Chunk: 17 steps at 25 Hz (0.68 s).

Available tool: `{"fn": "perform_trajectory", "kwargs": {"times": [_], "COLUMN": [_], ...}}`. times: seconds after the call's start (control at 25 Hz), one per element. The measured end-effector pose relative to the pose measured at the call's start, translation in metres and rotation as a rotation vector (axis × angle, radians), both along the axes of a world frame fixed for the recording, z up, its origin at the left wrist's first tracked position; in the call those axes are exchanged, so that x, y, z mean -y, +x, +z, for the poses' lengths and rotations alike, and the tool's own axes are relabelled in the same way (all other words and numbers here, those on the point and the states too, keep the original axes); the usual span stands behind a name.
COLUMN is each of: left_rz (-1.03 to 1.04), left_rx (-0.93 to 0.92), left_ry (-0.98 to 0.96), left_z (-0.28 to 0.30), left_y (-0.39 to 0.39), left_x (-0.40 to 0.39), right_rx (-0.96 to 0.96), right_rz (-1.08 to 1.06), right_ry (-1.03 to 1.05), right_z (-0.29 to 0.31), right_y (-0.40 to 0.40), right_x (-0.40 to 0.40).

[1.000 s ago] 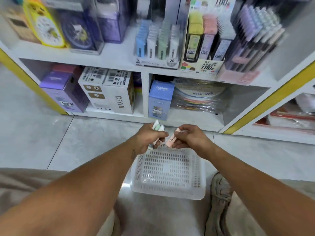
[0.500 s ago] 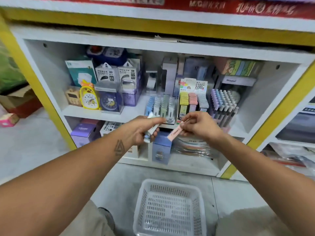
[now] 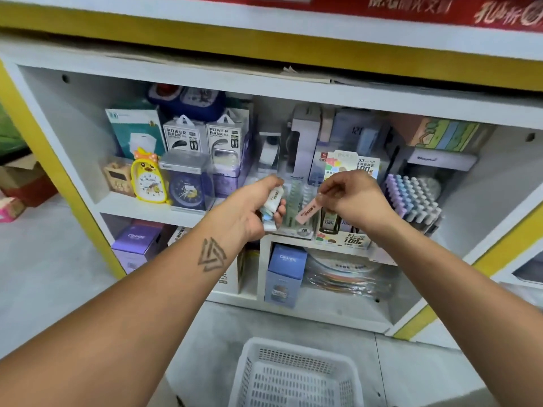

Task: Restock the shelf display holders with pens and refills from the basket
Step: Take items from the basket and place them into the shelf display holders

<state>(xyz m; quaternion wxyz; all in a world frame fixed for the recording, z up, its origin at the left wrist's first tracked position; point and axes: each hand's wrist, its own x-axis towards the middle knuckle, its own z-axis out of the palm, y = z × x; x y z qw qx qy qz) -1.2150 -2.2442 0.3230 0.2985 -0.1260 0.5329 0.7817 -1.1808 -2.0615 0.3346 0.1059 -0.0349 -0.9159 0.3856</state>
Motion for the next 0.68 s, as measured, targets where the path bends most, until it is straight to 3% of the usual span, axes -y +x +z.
{"fn": "perform_trajectory", "kwargs": {"times": [0.32,0.68], "left_rz": [-0.027,0.008], "left_rx": [0.003,-0.031], "left_ry": [-0.009,-0.005], "left_z": [0.001,0.004], "left_y": [-0.017,-0.014], "left_x": [-0.005,0.003], "right_rx": [-0.056,0.057], "right_rz": [0.11,0.171], "right_ry": [0.666,0.76], "right_z": [-0.009,-0.014], "right_y": [-0.02,-0.023], "right_x": [0.005,0.014]}}
